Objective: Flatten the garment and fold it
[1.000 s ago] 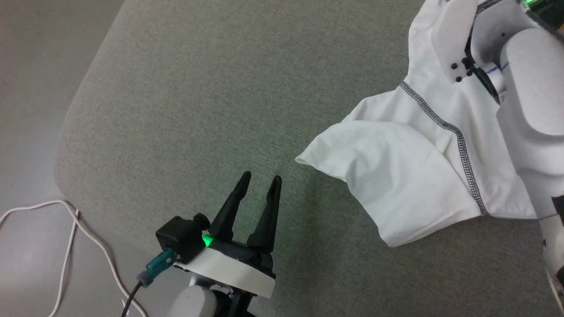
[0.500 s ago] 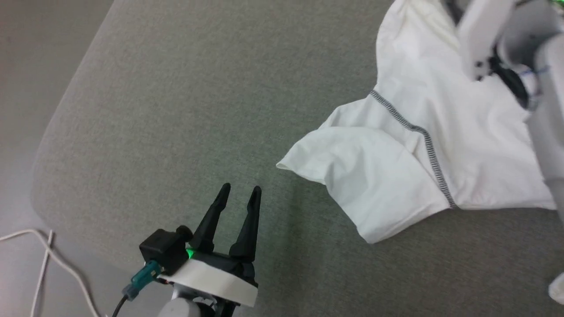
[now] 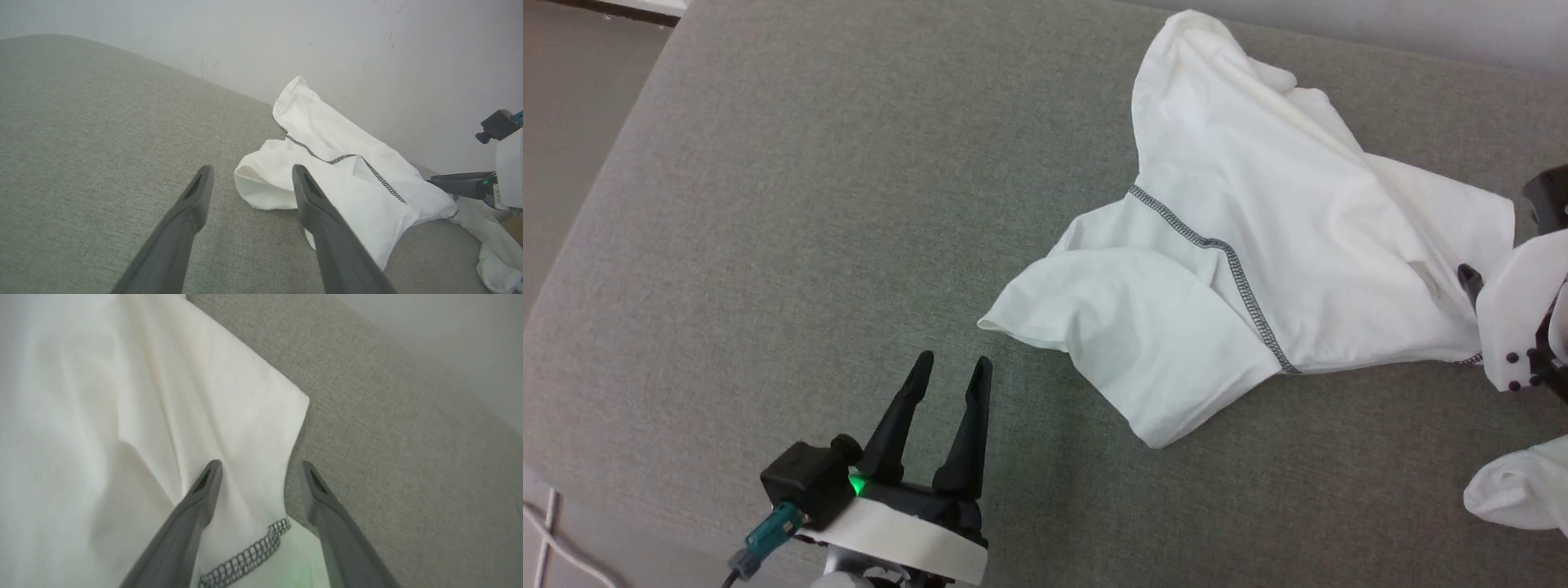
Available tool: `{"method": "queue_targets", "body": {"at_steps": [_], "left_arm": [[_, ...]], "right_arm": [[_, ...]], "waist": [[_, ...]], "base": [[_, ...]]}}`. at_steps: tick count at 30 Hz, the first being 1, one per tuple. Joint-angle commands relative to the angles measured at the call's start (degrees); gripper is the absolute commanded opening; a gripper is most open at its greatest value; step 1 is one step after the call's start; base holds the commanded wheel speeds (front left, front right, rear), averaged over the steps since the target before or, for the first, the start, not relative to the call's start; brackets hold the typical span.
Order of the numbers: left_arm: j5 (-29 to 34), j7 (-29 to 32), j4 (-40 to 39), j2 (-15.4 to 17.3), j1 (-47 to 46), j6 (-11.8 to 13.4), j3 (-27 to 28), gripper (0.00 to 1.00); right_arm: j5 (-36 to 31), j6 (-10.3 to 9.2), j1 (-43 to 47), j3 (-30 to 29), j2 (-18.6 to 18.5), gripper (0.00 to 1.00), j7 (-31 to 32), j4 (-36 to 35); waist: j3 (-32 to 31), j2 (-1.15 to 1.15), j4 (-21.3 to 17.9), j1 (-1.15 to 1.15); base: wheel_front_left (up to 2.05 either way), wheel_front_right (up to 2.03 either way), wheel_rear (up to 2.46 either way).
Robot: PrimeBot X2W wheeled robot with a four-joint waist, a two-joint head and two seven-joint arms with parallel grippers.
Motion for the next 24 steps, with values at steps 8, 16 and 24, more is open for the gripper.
{"method": "queue_targets", "body": {"at_steps": [8, 16, 24], "left_arm": [[-0.30, 0.01, -0.83, 0.77, -1.18, 0.46, 0.46, 1.00], [-0.48, -0.19, -1.07, 0.35, -1.91, 0.23, -0.13, 1.00], [-1.00, -0.65, 0.17, -0.63, -2.72, -0.45, -0.67, 1.00]], "right_arm": [[-1.80, -0.04, -0.32, -2.71, 3.76, 0.00, -3.59, -2.48], [-2.43, -0.04, -12.31, -2.45, -2.30, 0.00, 0.44, -10.02], [-0.93, -0.04, -17.26, -2.88, -4.12, 1.00, 3.21, -9.26]], "waist": [[2.53, 0.00, 0.82, 0.01], [3.54, 0.00, 0.38, 0.01], [4.90, 0.00, 1.93, 0.01]], "base": [[0.00, 0.00, 0.00], [0.00, 0.00, 0.00], [0.00, 0.00, 0.00]]}}
